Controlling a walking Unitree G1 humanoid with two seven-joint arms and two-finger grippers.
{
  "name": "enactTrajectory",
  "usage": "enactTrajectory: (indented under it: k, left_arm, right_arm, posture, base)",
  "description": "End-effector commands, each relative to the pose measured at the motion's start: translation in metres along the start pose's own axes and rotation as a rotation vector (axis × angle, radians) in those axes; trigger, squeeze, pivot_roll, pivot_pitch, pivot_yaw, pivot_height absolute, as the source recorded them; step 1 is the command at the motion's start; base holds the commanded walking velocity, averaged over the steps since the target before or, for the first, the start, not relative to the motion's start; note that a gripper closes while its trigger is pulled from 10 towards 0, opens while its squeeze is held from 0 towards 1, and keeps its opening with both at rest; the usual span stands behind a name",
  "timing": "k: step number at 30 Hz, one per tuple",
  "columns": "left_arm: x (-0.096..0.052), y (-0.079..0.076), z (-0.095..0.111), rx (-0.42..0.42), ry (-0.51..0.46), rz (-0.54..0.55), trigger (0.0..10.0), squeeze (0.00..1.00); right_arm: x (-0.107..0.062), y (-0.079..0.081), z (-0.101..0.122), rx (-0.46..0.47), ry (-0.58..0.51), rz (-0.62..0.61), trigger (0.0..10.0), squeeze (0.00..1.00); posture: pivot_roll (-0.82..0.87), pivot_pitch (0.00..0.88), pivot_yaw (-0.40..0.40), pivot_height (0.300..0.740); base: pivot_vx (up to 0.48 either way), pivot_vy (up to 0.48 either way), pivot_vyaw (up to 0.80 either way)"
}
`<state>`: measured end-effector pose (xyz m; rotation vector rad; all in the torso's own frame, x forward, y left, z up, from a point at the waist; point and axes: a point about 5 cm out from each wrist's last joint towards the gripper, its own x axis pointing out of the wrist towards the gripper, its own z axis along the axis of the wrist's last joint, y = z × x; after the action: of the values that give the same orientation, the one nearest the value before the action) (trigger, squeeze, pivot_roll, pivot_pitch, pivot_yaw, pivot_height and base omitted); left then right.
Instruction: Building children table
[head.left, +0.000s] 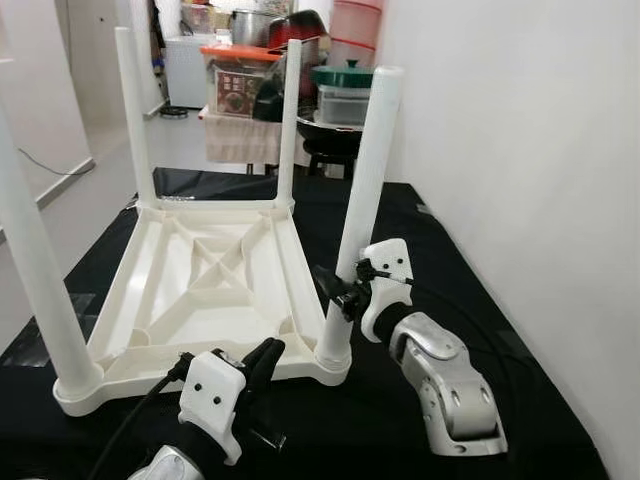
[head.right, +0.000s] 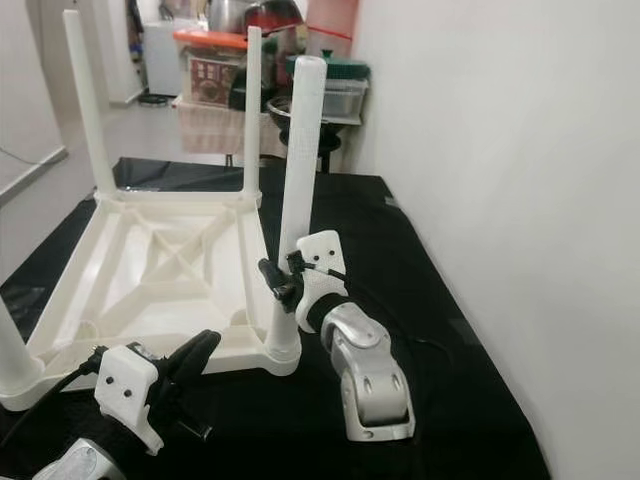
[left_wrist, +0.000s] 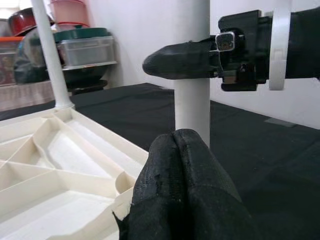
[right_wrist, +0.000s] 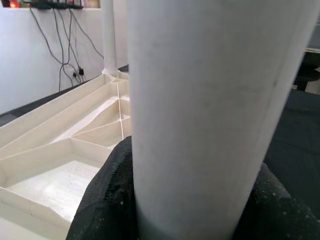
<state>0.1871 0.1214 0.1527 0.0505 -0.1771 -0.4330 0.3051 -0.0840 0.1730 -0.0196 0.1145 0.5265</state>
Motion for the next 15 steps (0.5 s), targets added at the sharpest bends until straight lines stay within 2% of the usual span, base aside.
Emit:
enactTrajectory:
  k: [1,3,4,5,6,8,10,11,12,13,14,15]
  left_arm:
    - [0.0,-0.001,-0.003,-0.026,0.017,-0.009,10.0,0.0]
    - [0.0,-0.002,-0.003,-0.027,0.016,-0.007,10.0,0.0]
    - [-0.001,-0.002,-0.003,-0.027,0.016,-0.005,10.0,0.0]
    - [-0.001,-0.002,-0.003,-0.027,0.016,-0.005,10.0,0.0]
    - [-0.001,-0.002,-0.003,-0.028,0.015,-0.004,10.0,0.0]
    - [-0.001,-0.002,-0.003,-0.028,0.015,-0.004,10.0,0.0]
    - [-0.001,-0.002,-0.003,-0.032,0.014,-0.004,10.0,0.0]
    - [-0.001,-0.002,-0.003,-0.032,0.014,-0.004,10.0,0.0]
    - [0.0,-0.002,-0.003,-0.036,0.013,-0.004,10.0,0.0]
    - [0.0,-0.002,-0.003,-0.038,0.012,-0.004,10.0,0.0]
    - [0.0,-0.002,-0.003,-0.04,0.012,-0.005,10.0,0.0]
    - [0.0,-0.002,-0.003,-0.04,0.012,-0.005,10.0,0.0]
  right_arm:
    - [-0.001,-0.004,-0.043,0.024,0.241,-0.032,10.0,0.0]
    - [0.001,-0.005,-0.04,0.028,0.233,-0.036,10.0,0.0]
    - [0.003,-0.006,-0.035,0.038,0.214,-0.02,10.0,0.84]
    - [0.003,-0.006,-0.035,0.038,0.214,-0.02,10.0,0.84]
    - [0.005,-0.006,-0.026,0.038,0.186,0.03,10.0,1.0]
    - [0.007,-0.005,-0.021,0.035,0.167,0.068,10.0,1.0]
    - [0.01,-0.004,-0.003,-0.029,0.088,0.199,10.0,1.0]
    - [0.01,-0.004,-0.003,-0.029,0.088,0.199,10.0,1.0]
    - [0.012,-0.005,0.009,-0.074,0.035,0.288,10.0,0.7]
    - [0.013,-0.008,0.02,-0.112,-0.006,0.365,10.0,0.03]
    - [0.013,-0.013,0.026,-0.152,-0.027,0.421,10.0,0.0]
    - [0.013,-0.013,0.026,-0.152,-0.027,0.421,10.0,0.0]
  posture:
    - [0.04,0.0,-0.094,0.74]
    - [0.04,0.0,-0.098,0.74]
    - [0.04,0.0,-0.098,0.74]
    - [0.04,0.0,-0.098,0.74]
    - [0.05,0.0,-0.099,0.74]
    - [0.05,0.0,-0.099,0.74]
    - [0.05,0.0,-0.096,0.74]
    - [0.05,0.0,-0.096,0.74]
    - [0.05,0.0,-0.098,0.74]
    - [0.05,0.0,-0.098,0.74]
    - [0.06,0.0,-0.101,0.74]
    - [0.06,0.0,-0.101,0.74]
  base:
    - [0.0,0.0,0.0]
    - [0.0,0.0,0.0]
    - [0.0,0.0,0.0]
    - [0.0,0.0,0.0]
    - [0.0,0.0,0.0]
    - [0.0,0.0,0.0]
    - [0.0,0.0,0.0]
    - [0.0,0.0,0.0]
    - [0.0,0.0,0.0]
    - [0.0,0.0,0.0]
    - [0.0,0.0,0.0]
    - [0.0,0.0,0.0]
